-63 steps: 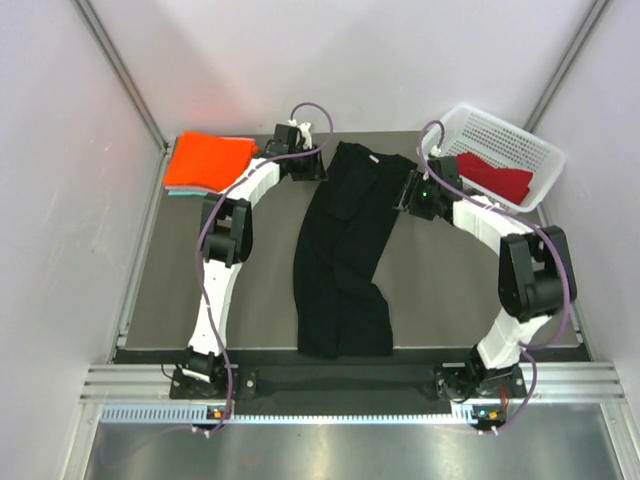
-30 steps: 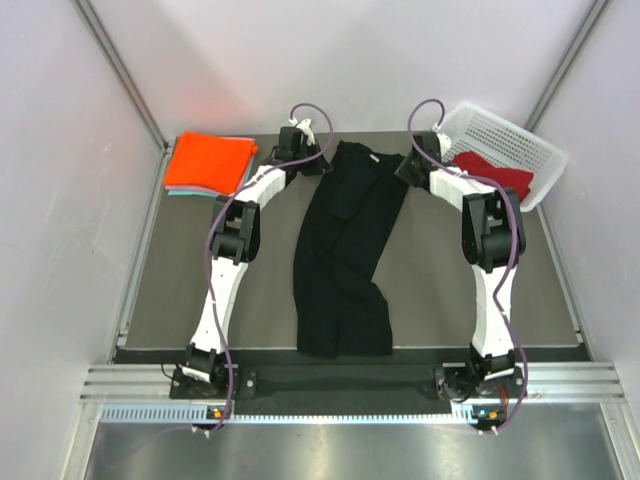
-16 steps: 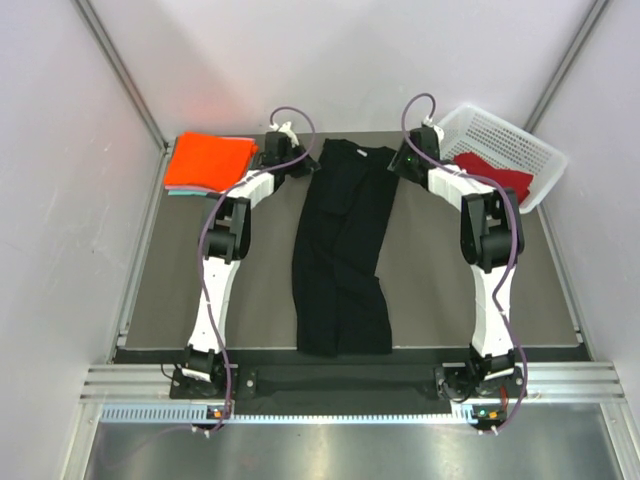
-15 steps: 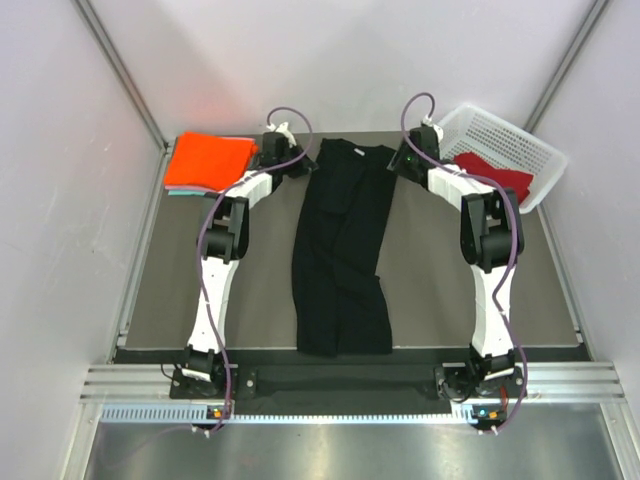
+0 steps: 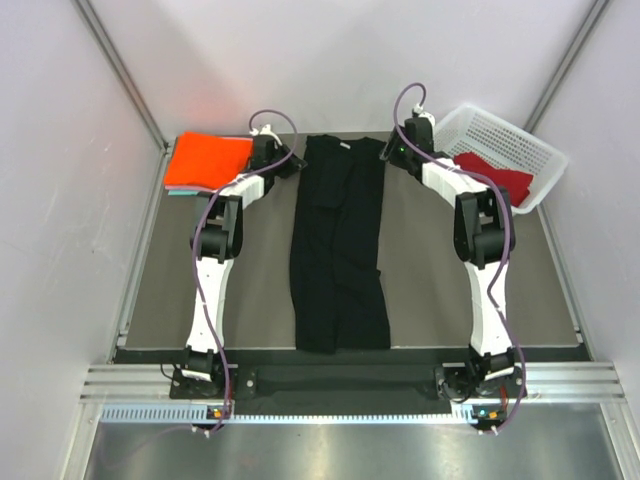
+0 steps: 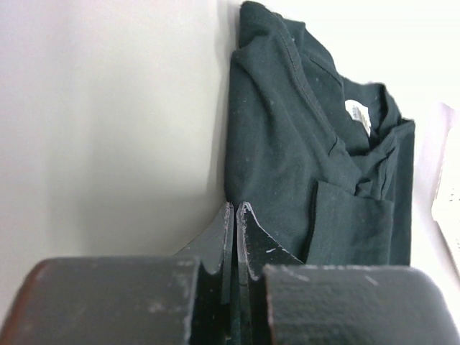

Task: Fold and stack the t-shirts
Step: Fold the tshirt

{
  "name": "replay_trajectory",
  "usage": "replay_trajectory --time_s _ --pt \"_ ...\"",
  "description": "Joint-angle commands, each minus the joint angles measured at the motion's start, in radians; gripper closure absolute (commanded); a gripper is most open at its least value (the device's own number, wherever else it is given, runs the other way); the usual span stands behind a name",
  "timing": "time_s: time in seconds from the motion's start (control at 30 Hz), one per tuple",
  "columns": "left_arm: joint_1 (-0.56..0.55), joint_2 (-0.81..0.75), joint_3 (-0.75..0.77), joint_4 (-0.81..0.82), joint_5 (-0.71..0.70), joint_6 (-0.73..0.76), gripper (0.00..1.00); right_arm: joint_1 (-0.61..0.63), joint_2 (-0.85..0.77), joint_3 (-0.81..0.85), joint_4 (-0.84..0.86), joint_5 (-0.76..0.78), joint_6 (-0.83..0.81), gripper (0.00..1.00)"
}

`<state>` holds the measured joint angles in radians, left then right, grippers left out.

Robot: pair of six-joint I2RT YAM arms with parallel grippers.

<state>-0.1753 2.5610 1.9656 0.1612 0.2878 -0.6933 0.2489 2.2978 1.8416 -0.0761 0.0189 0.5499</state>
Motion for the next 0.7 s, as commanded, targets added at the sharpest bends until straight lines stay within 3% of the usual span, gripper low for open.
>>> replay_trajectory --time_s 0.0,0.57,0.67 --pt "0.019 -0.036 -0.025 0.069 -0.078 -0.061 1.00 0.016 0.054 0.091 0.004 -0.010 -0.025 0.53" --pt "0.016 -0.035 -0.060 0.124 -0.055 -0.094 1.00 0.024 0.213 0.226 -0.030 -0.002 0.022 0.62" --pt "0.013 -0.035 -0.070 0.132 -0.055 -0.100 1.00 0.026 0.233 0.246 -0.018 -0.007 0.024 0.76"
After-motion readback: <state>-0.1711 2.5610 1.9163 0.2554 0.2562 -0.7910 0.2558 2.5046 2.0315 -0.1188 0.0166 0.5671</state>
